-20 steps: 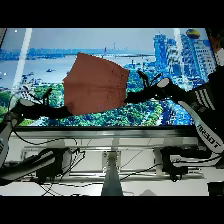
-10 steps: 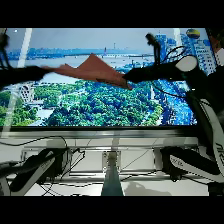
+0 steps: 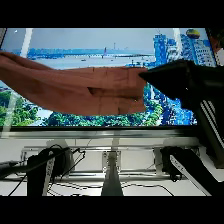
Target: Fold the clothes and pants, and hang the long-sleeved shirts on hangers.
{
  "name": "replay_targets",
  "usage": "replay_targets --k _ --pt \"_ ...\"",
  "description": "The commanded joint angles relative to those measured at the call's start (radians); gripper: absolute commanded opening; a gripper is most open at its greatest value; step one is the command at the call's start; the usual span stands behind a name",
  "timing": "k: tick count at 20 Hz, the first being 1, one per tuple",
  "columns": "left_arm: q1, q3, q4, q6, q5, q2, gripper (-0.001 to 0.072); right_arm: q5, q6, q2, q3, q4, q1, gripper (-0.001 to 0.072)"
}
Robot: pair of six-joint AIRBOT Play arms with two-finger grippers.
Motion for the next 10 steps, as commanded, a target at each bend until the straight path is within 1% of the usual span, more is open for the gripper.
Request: replay_targets --k 1,3,4,5,6,8,10 --pt "-0.001 -0.069 -0.010 -0.076 -0.042 0.002 0.0011 0.011 0.130 0.048 -0.043 -0.066 0.001 0.0018" --pt "-0.003 -0.171 -0.095 -0.019 -0.032 -0.095 0.0011 -0.101 0.129 0.018 -0.143 -0.109 0.001 0.0018" --pt "-0.012 -0.225 -0.148 0.021 -0.013 -0.161 0.0011 -0.190 0.127 -0.008 -0.209 -0.128 0.001 0.0018" --pt "-0.040 -0.281 -0.185 0.078 0.025 -0.241 0.0011 -0.274 0.108 -0.042 -0.267 -0.169 0.001 0.0018" --pt "-0.085 -0.323 -0.179 0.108 0.076 -0.320 0.0011 -0.358 0.090 -0.089 -0.317 -0.247 0.000 0.0018" --pt "-0.206 -0.377 -0.124 0.109 0.184 -0.492 0.0011 -0.469 0.103 -0.209 -0.373 -0.390 0.000 0.0018" --pt "-0.330 -0.378 -0.109 0.083 0.193 -0.658 0.0010 -0.477 0.101 -0.332 -0.373 -0.436 0.000 0.0018"
